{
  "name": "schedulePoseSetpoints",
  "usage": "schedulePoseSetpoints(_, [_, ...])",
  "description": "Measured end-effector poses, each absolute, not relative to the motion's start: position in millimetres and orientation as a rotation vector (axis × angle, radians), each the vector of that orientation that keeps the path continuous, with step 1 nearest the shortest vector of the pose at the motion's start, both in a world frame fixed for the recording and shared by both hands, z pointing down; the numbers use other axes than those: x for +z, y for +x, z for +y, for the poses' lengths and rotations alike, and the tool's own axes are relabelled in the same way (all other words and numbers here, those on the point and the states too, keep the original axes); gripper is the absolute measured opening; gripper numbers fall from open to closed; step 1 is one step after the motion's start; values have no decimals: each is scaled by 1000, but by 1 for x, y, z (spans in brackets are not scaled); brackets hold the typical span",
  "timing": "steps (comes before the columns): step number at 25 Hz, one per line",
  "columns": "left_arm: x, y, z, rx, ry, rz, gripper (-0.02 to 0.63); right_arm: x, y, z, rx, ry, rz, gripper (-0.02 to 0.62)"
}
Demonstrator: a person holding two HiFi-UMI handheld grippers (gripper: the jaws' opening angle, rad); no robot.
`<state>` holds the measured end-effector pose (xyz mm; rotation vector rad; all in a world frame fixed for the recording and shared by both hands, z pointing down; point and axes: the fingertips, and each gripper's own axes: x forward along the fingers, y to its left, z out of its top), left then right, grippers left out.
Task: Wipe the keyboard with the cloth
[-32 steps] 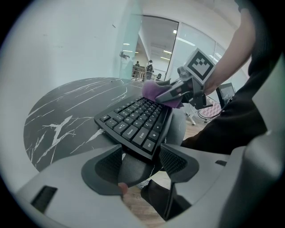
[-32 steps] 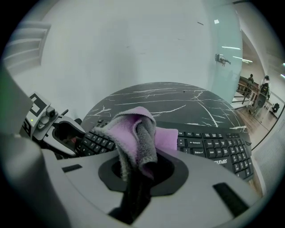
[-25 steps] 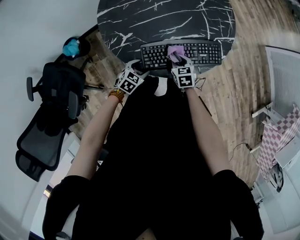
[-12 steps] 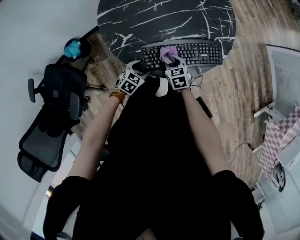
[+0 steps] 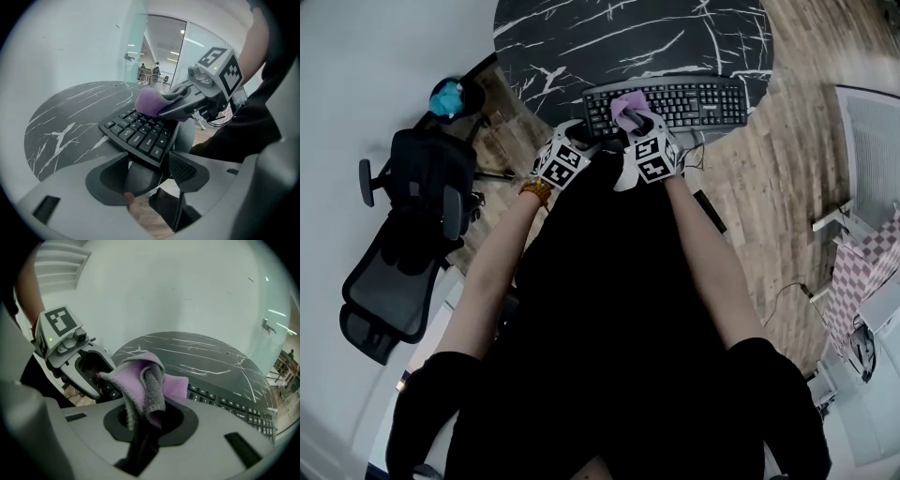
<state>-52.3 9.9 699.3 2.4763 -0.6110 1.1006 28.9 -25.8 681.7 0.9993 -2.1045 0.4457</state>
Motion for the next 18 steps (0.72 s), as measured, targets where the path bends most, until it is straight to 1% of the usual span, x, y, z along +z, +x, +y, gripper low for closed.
schedulePoseSetpoints(5, [699,-52,10,1105,2477,-607,268,682,18,-22,378,916,-2125,69])
schedulePoseSetpoints(18, [700,-54,10,1095,2485,-610,268,681,12,-24,389,994,-2071,69])
